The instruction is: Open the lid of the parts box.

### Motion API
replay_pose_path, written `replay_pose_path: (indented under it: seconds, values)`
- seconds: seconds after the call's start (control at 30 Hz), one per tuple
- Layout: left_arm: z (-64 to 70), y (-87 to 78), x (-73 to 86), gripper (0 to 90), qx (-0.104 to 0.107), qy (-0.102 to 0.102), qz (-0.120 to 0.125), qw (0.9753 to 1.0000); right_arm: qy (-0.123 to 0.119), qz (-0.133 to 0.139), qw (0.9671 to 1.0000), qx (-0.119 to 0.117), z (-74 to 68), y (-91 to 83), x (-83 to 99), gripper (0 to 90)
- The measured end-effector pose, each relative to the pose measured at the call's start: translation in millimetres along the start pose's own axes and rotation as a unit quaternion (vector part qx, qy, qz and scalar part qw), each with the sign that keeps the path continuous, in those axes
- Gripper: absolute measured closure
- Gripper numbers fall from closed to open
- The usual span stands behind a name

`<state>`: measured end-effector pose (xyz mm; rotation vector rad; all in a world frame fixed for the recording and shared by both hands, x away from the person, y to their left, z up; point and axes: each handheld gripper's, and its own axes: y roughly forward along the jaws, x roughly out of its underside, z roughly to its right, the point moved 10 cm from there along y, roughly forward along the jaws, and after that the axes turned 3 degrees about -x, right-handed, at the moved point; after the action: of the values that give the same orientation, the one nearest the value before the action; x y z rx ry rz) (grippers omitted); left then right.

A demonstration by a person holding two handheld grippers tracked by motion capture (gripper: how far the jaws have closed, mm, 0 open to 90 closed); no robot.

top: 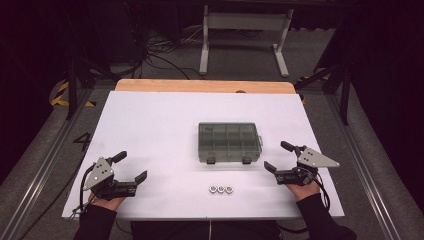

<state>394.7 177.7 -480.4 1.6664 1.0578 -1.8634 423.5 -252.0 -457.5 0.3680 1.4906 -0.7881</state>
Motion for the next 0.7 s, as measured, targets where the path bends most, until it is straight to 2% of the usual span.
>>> replay_pose_path:
  seconds: [0.07, 0.3, 0.4, 0.5, 0.6, 0.7]
  values:
    - [-0.1, -0.3, -0.3, 4.0, 0.0, -0.005, 0.002, 1.0, 0.0, 0.001, 1.0, 0.0, -0.1, -0.5, -0.8, 6.0]
    - [1.8, 0.1, -0.7, 4.5, -0.001, 0.002, -0.001, 1.0, -0.001, -0.004, 1.0, -0.008, -2.3, 1.4, -2.2, 6.0]
    - [1.4, 0.6, 0.0, 4.5, -0.003, 0.004, -0.005, 1.0, 0.005, -0.018, 0.9997, -0.015, -4.2, 2.5, -0.1, 6.0]
    - [-1.1, 2.0, 0.3, 3.7, -0.013, 0.0, -0.006, 0.9999, -0.006, -0.015, 0.9997, -0.017, -4.7, 2.9, -2.2, 6.0]
    - [-2.4, 5.0, 0.0, 3.6, -0.01, -0.006, -0.009, 0.9999, -0.005, -0.021, 0.9996, -0.018, -4.3, 4.8, -3.0, 6.5]
    - [0.0, 11.4, -2.3, 3.6, -0.003, -0.001, -0.01, 0.9999, 0.002, -0.025, 0.9994, -0.024, -2.7, 9.6, -5.9, 6.8]
